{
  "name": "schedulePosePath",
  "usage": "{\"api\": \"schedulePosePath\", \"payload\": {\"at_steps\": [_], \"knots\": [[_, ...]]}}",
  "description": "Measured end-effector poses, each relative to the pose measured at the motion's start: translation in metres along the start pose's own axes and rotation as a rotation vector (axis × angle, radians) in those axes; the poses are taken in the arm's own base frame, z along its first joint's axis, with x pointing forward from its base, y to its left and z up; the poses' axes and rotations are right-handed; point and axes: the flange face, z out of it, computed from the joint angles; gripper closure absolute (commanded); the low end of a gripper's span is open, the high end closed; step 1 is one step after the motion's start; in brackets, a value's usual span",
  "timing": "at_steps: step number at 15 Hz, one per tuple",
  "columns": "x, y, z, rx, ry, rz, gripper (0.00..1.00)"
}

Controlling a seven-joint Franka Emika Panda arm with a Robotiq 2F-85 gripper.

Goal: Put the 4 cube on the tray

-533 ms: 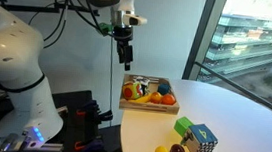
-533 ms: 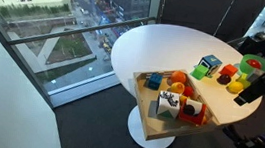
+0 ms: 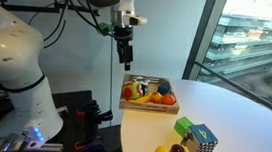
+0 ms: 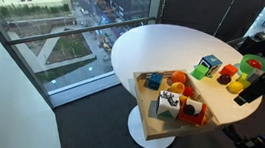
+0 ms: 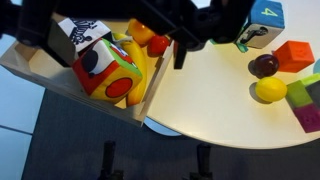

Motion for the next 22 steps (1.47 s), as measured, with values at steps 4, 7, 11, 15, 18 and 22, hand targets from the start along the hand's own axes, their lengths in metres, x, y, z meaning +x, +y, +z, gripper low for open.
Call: {"api": "schedulePosePath", "payload": {"at_steps": [4, 7, 11, 15, 18, 22], "knots": [[0.004, 0.007, -0.001, 0.015, -0.002, 0.019, 0.0], [0.013, 0.02, -0.005, 0.04, -0.002, 0.053, 0.0], [0.026, 0.045, -0.008, 0.073, -0.007, 0.105, 0.0], [0.047, 0.068, -0.011, 0.101, -0.009, 0.128, 0.0], [0.065, 0.082, -0.01, 0.126, -0.018, 0.13, 0.0], [0.089, 0.099, 0.002, 0.174, -0.051, 0.143, 0.0]]}}
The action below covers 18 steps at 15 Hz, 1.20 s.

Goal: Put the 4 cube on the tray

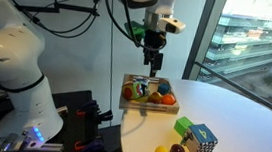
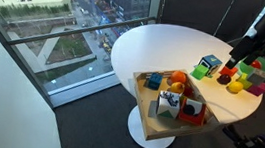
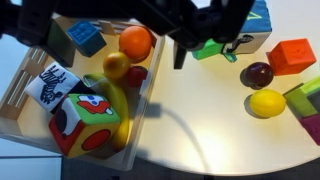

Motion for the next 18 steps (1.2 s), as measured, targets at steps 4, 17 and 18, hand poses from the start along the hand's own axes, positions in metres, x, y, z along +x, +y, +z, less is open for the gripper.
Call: {"api": "schedulePosePath", "payload": {"at_steps": [4, 17, 18], "knots": [[0.024, 0.016, 0.018, 0.009, -0.047, 0.021, 0.0], [0.066, 0.053, 0.038, -0.039, -0.074, 0.068, 0.0], [0.066, 0.053, 0.038, -0.039, -0.074, 0.067, 0.0]]}}
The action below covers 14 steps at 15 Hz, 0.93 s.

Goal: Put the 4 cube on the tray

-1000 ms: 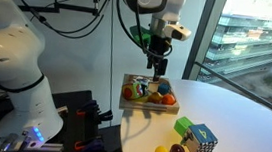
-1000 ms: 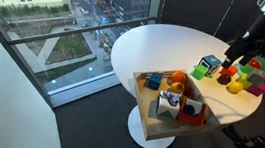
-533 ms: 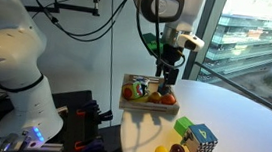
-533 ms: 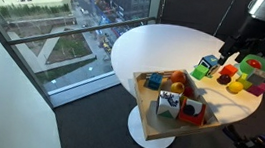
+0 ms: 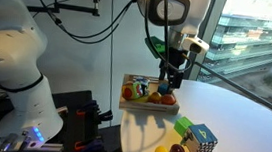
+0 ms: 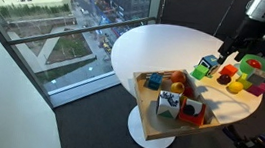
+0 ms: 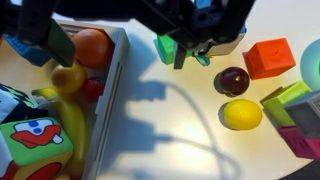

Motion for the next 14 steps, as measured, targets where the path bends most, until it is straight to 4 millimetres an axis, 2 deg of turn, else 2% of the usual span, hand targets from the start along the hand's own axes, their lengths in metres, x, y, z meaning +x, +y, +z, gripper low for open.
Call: {"api": "schedulePosePath", "payload": {"at_steps": [7, 14], "knots": [[0.0, 0.001, 0.003, 0.0, -0.006, 0.003, 0.0], [0.005, 0.022, 0.009, 0.001, -0.016, 0.046, 0.0]]}}
